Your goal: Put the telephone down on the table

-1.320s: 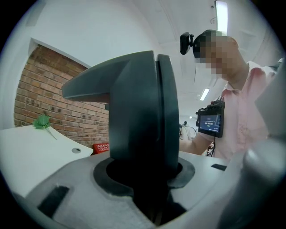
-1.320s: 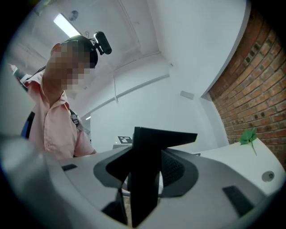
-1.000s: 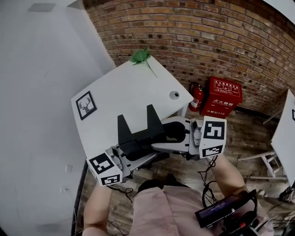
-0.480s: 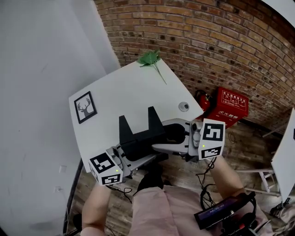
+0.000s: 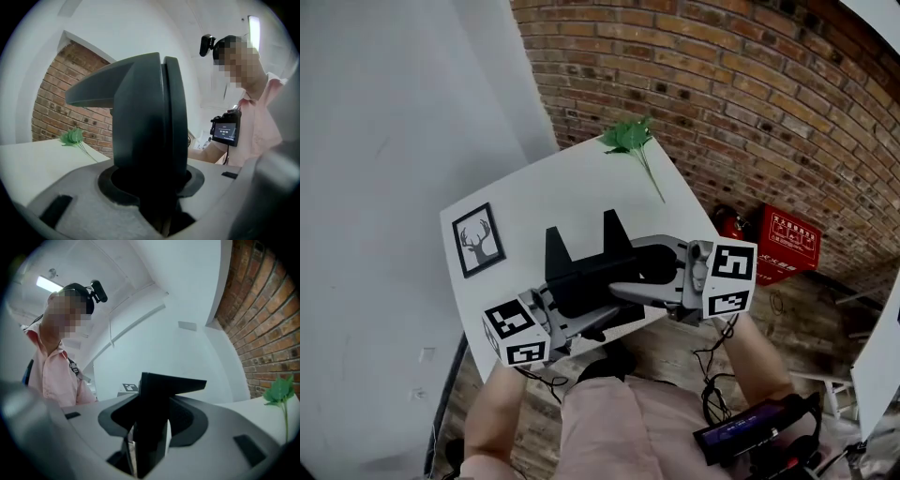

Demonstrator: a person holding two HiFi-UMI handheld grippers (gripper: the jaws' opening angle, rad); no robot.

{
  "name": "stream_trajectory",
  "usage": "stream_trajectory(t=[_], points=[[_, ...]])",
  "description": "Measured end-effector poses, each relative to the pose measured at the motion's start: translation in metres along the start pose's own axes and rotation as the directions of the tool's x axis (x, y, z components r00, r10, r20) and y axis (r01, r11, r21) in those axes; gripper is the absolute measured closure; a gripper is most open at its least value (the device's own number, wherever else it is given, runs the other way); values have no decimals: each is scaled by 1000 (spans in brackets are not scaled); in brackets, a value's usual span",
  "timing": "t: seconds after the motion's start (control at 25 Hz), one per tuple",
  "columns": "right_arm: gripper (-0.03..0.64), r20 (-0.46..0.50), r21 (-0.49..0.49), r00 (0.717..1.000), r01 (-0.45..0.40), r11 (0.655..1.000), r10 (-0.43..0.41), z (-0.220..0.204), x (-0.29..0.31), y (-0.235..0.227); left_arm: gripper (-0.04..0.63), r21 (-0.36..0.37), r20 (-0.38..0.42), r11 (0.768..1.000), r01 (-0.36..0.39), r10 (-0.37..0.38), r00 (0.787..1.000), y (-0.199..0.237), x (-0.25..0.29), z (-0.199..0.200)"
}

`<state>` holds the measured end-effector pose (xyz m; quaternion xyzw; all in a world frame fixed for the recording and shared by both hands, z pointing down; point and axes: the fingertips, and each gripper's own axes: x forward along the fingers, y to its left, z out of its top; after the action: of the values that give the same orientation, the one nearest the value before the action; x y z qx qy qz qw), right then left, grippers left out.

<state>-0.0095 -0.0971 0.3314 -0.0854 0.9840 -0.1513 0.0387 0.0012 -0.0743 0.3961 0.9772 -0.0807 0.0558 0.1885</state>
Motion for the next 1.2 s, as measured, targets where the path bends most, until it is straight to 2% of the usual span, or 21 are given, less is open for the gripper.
stream_trajectory(t=[0.2, 0.36, 0.52, 0.8, 1.2], points=[[431, 16, -62, 1000, -16, 998, 17, 37, 24, -42, 431, 75, 2, 996, -39, 39, 999, 49, -9, 44], [430, 28, -107, 999, -30, 994, 33, 65, 36, -55, 431, 119, 12, 991, -57, 55, 998, 65, -15, 73], [430, 23, -123, 998, -48, 991, 51, 77, 44, -64, 431, 131, 22, 989, -69, 67, 998, 77, -18, 86], [431, -13, -61, 998, -62, 996, 61, 66, 51, -98, 431, 76, 14, 993, -90, 90, 996, 109, -14, 78], [430, -76, 76, 994, -69, 995, 74, 12, 49, -144, 430, -64, 20, 993, -102, 103, 994, 148, 4, 27]])
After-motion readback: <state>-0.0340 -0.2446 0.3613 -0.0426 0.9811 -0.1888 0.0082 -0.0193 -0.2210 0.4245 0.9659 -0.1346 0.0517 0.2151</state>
